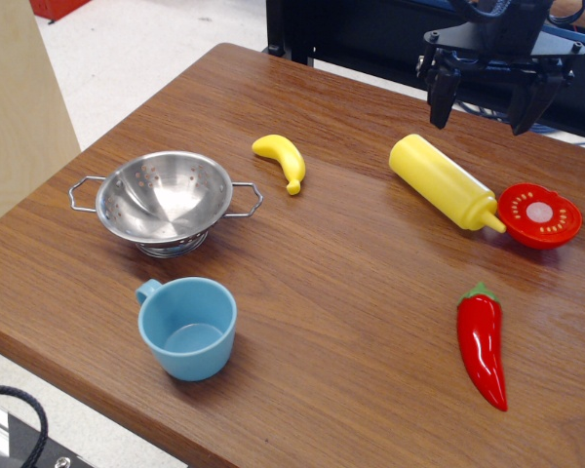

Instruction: Put banana in colander

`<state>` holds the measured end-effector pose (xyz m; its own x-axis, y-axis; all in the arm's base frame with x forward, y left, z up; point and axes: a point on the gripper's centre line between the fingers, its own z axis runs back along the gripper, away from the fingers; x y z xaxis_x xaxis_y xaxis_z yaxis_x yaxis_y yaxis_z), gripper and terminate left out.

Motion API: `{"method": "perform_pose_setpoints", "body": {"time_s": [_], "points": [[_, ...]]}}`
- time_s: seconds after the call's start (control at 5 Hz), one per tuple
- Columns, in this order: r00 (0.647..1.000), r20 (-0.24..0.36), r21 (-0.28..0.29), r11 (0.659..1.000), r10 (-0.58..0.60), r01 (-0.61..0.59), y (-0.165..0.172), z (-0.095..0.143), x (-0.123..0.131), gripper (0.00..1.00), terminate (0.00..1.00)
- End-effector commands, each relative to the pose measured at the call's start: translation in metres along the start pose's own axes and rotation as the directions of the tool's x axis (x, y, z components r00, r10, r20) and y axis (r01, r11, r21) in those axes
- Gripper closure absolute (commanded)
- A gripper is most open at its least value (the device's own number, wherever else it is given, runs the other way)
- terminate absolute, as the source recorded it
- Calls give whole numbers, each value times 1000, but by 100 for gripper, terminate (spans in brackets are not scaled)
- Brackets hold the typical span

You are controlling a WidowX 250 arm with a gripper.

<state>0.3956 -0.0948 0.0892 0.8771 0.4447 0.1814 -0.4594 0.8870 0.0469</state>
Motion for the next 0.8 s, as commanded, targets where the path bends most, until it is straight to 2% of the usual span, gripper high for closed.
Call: {"method": "perform_pose_setpoints", "body": {"time_s": [0.0,0.2,0.4,0.6], "points": [[1000,0,0,1000,0,0,0,0,0,0,0],[992,6,9,992,128,-128,37,-2,9,0,0],[980,40,-19,980,197,-196,66,-3,13,0,0],[971,46,-8,973,233,-233,87,-23,17,0,0]]}}
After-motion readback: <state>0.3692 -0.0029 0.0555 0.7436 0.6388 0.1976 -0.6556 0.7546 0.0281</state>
